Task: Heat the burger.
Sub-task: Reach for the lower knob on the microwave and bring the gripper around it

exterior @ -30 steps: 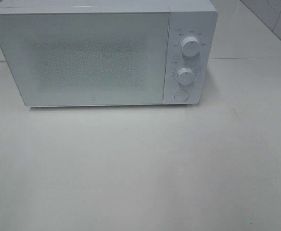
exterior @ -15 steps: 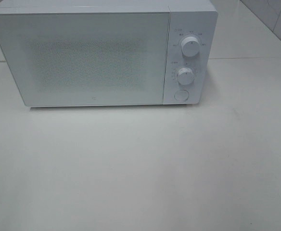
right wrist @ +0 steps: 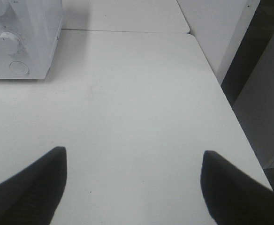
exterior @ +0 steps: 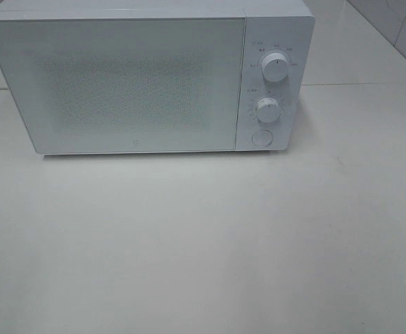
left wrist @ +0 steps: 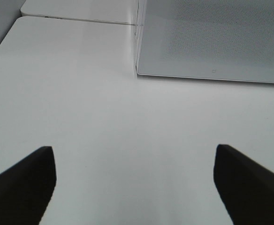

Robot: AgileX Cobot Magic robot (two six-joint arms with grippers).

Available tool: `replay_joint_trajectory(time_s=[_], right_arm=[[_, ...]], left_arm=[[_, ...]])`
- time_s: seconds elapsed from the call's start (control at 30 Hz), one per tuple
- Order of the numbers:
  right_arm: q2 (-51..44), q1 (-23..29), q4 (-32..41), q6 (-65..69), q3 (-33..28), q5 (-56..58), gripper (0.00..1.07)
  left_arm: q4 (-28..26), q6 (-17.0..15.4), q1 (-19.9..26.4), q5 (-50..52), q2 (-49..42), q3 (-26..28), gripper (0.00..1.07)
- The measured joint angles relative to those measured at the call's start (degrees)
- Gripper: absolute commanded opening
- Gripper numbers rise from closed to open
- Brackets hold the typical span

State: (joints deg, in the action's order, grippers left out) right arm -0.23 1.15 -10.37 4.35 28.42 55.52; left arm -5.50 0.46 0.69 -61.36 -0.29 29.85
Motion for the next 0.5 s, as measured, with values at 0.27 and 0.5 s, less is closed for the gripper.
replay_joint_trajectory(time_s=[0.27, 0.5], right_arm=[[0.0, 0.0, 0.0, 0.29, 0.74, -0.11, 0.74], [2.81, 0.0, 0.0, 0.34, 2.75, -4.87, 0.74]], left_arm=[[0.0, 0.0, 0.0, 0.0, 0.0, 0.0, 0.84], [0.0, 0.0, 0.0, 0.0, 0.0, 0.0, 0.84]])
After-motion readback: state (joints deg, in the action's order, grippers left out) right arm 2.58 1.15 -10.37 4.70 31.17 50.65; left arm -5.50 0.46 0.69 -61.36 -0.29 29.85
